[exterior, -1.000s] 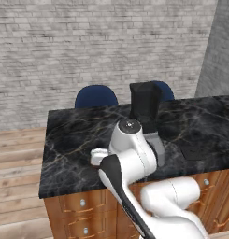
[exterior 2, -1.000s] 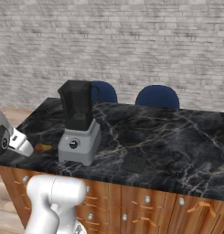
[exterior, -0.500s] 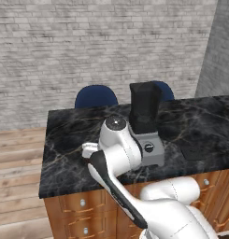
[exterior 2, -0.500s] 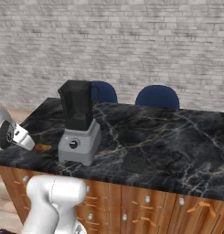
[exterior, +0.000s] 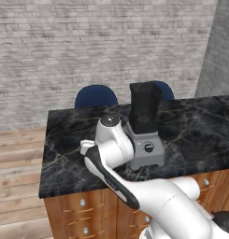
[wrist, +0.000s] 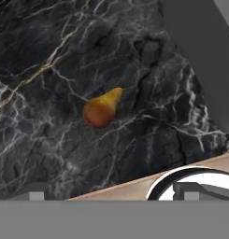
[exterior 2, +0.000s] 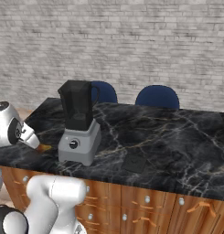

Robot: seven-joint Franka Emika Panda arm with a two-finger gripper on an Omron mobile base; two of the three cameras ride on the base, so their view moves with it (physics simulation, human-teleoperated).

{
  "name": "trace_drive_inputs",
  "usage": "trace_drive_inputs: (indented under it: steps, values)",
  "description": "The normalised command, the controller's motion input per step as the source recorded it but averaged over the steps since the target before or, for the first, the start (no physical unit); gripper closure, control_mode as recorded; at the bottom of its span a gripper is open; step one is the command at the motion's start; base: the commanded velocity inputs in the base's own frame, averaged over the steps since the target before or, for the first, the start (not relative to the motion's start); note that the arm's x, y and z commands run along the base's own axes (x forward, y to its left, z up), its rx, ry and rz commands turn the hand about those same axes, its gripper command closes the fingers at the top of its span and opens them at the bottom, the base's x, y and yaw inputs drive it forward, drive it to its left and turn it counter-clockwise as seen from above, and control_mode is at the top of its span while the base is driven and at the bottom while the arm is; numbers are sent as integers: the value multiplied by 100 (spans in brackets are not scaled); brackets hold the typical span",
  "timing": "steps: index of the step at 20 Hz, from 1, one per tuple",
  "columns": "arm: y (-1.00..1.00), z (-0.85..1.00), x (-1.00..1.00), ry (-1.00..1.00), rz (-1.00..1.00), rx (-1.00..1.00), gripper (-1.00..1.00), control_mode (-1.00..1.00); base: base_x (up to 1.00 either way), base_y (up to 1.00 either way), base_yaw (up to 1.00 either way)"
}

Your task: Open the blender lid, put the pear in the blender, close the lid, and start the blender.

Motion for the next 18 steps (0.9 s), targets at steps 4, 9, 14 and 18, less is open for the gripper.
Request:
trace_drive_inputs:
  steps: [4,9,14,18]
  values:
    - [0,-37,36,5,0,0,-100,-100,0,0,0]
    - [0,-25,35,4,-2,0,-100,-100,0,0,0]
    - [2,-25,28,3,-4,0,-100,-100,0,0,0]
    - [6,-26,22,3,-5,0,-100,-100,0,0,0]
